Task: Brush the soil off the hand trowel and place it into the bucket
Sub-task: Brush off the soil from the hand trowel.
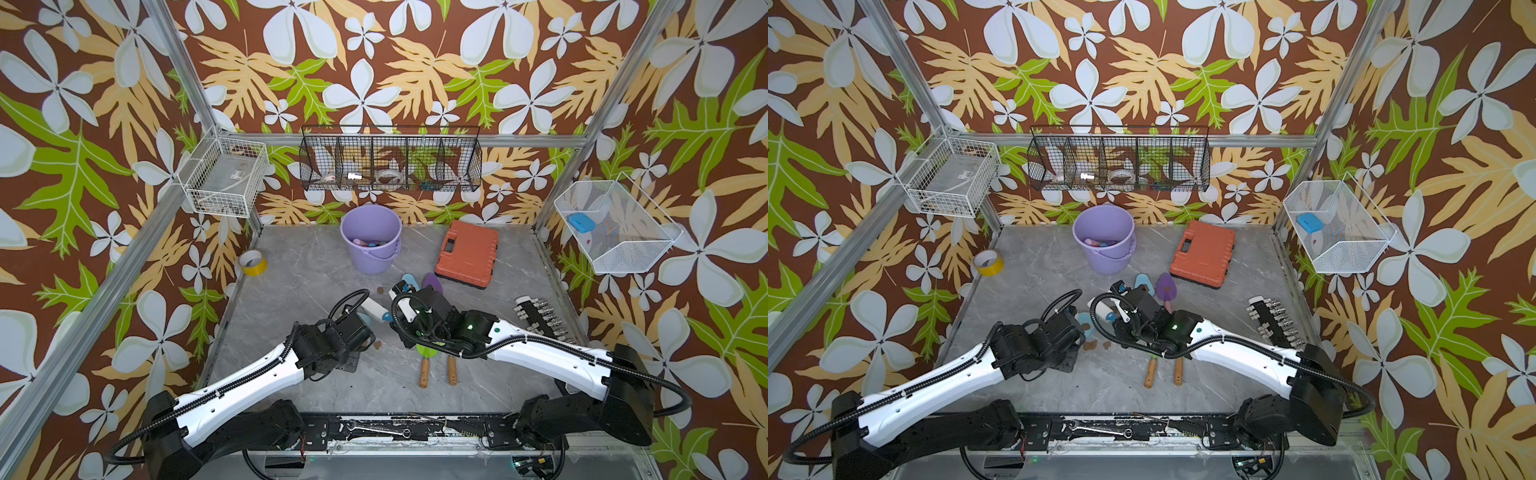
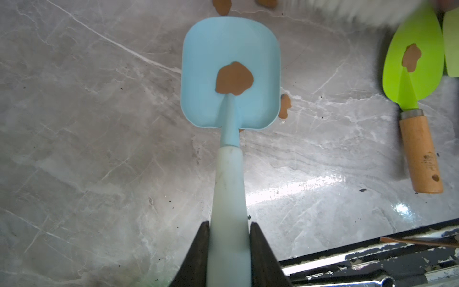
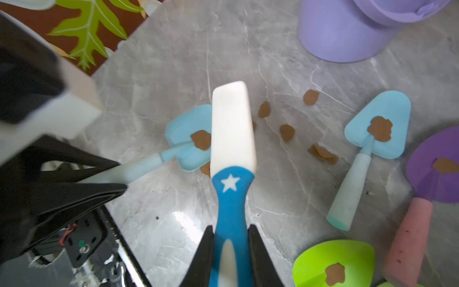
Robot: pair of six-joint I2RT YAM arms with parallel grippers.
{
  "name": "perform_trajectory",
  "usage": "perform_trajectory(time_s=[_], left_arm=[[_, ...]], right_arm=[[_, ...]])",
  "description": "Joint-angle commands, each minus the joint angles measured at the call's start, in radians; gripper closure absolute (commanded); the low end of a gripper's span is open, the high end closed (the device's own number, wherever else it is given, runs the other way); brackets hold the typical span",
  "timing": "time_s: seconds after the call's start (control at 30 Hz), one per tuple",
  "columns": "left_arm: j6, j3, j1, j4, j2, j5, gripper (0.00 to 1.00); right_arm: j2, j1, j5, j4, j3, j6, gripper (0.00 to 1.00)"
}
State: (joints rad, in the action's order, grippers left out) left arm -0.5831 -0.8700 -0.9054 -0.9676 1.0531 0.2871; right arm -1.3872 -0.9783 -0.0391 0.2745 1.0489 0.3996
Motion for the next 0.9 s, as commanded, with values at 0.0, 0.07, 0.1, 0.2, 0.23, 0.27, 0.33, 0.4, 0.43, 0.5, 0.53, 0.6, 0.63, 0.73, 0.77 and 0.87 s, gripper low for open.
perform_trajectory(time_s=[0.0,0.07,0.1,0.2,0.23,0.27,0.33,0.4,0.43,0.5,0.53,0.6,0.63,0.73,0.77,0.87], left_arm=[[-0.006,-0.002,0.003,-0.006,0.004,0.029,1.0],[-0.007,-0.006,0.002,-0.008,0.004,0.03,1.0],[-0.007,-0.007,0.002,-0.007,0.002,0.03,1.0],[-0.006,-0.013,0.003,-0.008,0.002,0.036,1.0],[-0.004,-0.013,0.003,-0.01,0.004,0.035,1.0],[-0.004,-0.014,0.003,-0.01,0.007,0.036,1.0],[-0.005,-0.012,0.003,-0.01,0.011,0.038,1.0],[-0.005,-0.012,0.003,-0.01,0.013,0.039,1.0],[-0.005,-0.013,0.003,-0.01,0.013,0.041,1.0],[-0.007,-0.014,0.002,-0.011,0.013,0.041,1.0],[-0.007,-0.016,0.002,-0.011,0.013,0.041,1.0],[-0.008,-0.02,0.003,-0.011,0.017,0.043,1.0],[-0.009,-0.023,0.003,-0.011,0.018,0.044,1.0],[-0.004,-0.024,0.003,-0.003,0.018,0.041,1.0],[-0.002,-0.026,0.003,-0.004,0.021,0.042,1.0],[-0.001,-0.024,0.002,-0.005,0.025,0.04,1.0]], right_arm=[[-0.003,-0.009,-0.129,-0.015,0.0,-0.023,1.0],[-0.023,-0.011,-0.18,-0.009,-0.01,-0.024,1.0],[-0.033,-0.009,-0.198,-0.01,-0.016,-0.028,1.0],[-0.087,-0.003,-0.17,0.017,-0.009,-0.047,1.0],[-0.107,0.006,-0.125,0.03,-0.001,-0.045,1.0],[-0.122,0.012,-0.042,0.051,0.013,-0.036,1.0],[-0.114,0.012,0.127,0.069,0.029,-0.03,1.0],[-0.067,0.012,0.164,0.033,0.022,-0.038,1.0],[-0.04,0.011,0.137,0.006,0.014,-0.039,1.0],[-0.005,-0.015,0.119,-0.013,0.014,-0.042,1.0],[-0.003,-0.028,0.093,-0.005,0.023,-0.051,1.0],[-0.01,-0.048,0.034,0.01,0.034,-0.058,1.0],[-0.016,-0.052,-0.011,-0.004,0.023,-0.06,1.0],[-0.065,-0.057,-0.121,-0.008,0.017,-0.06,1.0],[-0.087,-0.057,-0.1,0.007,0.019,-0.062,1.0],[-0.151,-0.018,0.076,0.086,0.046,-0.043,1.0]])
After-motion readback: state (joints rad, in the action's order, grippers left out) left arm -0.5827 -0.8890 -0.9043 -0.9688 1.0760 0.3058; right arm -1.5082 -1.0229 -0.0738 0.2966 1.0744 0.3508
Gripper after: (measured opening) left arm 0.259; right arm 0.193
